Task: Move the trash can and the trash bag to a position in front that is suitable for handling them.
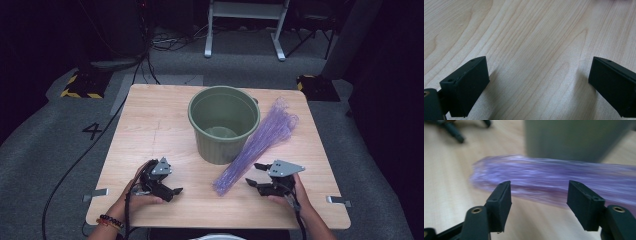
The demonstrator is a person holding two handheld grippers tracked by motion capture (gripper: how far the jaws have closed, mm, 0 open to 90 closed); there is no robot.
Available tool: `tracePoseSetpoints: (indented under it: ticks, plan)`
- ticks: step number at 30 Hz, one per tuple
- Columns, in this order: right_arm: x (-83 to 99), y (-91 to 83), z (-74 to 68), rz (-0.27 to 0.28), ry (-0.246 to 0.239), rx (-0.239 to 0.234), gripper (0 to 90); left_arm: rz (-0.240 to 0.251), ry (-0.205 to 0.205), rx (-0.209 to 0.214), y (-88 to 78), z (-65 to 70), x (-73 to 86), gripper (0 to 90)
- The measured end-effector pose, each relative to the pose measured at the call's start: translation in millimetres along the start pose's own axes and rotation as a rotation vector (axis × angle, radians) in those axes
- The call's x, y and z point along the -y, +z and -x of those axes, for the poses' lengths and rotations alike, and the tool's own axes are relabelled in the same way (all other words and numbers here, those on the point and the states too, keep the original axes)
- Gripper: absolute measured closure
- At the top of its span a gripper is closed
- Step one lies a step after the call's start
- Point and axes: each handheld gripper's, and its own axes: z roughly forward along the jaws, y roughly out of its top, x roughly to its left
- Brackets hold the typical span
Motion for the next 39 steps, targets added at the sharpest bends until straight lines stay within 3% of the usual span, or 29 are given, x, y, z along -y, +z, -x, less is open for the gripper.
tracePoseSetpoints:
  ticks: [1, 2, 6, 16, 23, 24, 34, 37, 39]
  plan:
    - [0.2, -3.1, 5.0, 0.013, 0.017, 0.017, 33.0, 0.001, -0.001, 0.0, 0.1, 0.1, 0.0, 2.7]
    - [-0.7, -7.6, 13.8, 0.021, 0.024, 0.065, 30.9, 0.001, -0.002, 0.0, 0.1, 0.1, 0.0, 2.7]
    - [-3.9, -11.9, 29.9, 0.03, 0.048, 0.125, 29.0, 0.001, -0.001, 0.0, 0.1, 0.1, 0.0, 2.8]
    - [-10.5, -10.1, 67.6, 0.001, 0.133, 0.193, 15.8, 0.001, -0.001, 0.0, 0.1, 0.1, 0.0, 2.7]
    - [-13.7, 2.7, 78.8, -0.007, 0.131, 0.175, 15.6, 0.001, -0.002, 0.0, 0.1, 0.1, 0.0, 2.7]
    - [-13.6, 8.9, 81.4, -0.014, 0.133, 0.155, 15.6, 0.001, -0.001, 0.0, 0.1, 0.1, 0.0, 2.8]
    - [-17.9, 38.8, 80.6, -0.073, 0.097, 0.104, 17.0, 0.001, -0.002, -0.001, 0.1, 0.1, 0.0, 2.7]
    - [-16.0, 49.0, 81.6, -0.107, 0.105, 0.127, 25.2, 0.001, -0.001, -0.001, 0.1, 0.1, 0.0, 2.7]
    - [-12.5, 56.3, 82.7, -0.139, 0.115, 0.14, 23.7, 0.0, 0.0, 0.0, 0.0, 0.0, 0.0, 2.7]
